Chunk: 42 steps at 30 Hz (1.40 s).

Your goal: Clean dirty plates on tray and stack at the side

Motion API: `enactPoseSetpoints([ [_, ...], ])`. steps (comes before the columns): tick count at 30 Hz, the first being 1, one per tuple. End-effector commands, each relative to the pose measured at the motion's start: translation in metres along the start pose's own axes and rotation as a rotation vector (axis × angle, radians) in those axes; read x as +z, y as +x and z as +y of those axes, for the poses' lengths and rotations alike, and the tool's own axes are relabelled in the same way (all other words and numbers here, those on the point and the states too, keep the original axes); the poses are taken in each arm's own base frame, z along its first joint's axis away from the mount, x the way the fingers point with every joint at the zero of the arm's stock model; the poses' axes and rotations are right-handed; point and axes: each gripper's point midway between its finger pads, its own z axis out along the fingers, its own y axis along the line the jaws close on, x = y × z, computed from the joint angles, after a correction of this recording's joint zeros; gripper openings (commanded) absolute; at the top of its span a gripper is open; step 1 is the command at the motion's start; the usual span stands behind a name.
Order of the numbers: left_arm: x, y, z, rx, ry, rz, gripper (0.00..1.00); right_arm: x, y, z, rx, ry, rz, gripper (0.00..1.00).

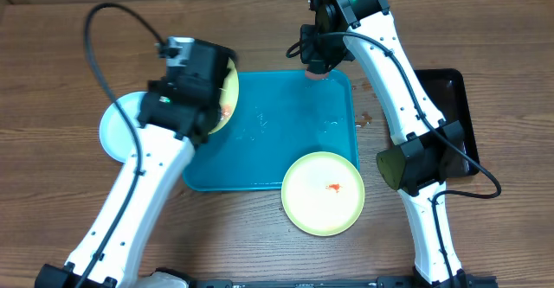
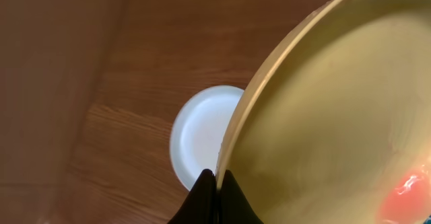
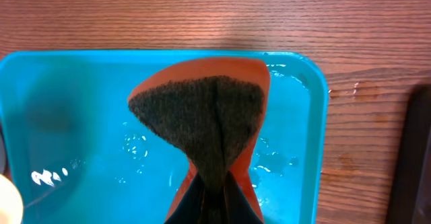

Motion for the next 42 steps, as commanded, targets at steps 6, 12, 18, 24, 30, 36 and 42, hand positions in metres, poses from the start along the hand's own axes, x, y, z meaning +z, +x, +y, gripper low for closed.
enactPoseSetpoints([
  [6,-0.048,-0.030,0.028,-0.060,-0.316,-0.247,0.04,-0.018,-0.008,0.003,0.002,-0.026,-0.052,0.04],
  [12,-0.073,-0.039,0.027,-0.047,-0.387,-0.344,0.05,-0.018,-0.008,0.003,0.002,-0.026,-0.051,0.04],
  [18,-0.093,-0.047,0.026,-0.072,-0.436,-0.426,0.04,-0.018,-0.008,0.003,0.002,-0.026,-0.050,0.04],
  [24,-0.097,-0.048,0.025,-0.074,-0.438,-0.438,0.04,-0.018,-0.007,0.003,0.002,-0.026,-0.049,0.04],
  [30,-0.069,-0.031,-0.014,-0.005,-0.177,-0.293,0.04,-0.018,-0.006,0.003,0.002,-0.024,-0.045,0.04],
  [36,-0.028,0.001,-0.046,-0.018,0.155,-0.029,0.04,-0.018,-0.003,0.002,-0.001,-0.019,-0.033,0.04],
  [42,0.020,0.021,-0.026,-0.155,0.365,0.198,0.04,-0.018,-0.002,0.002,-0.005,-0.019,-0.029,0.04],
])
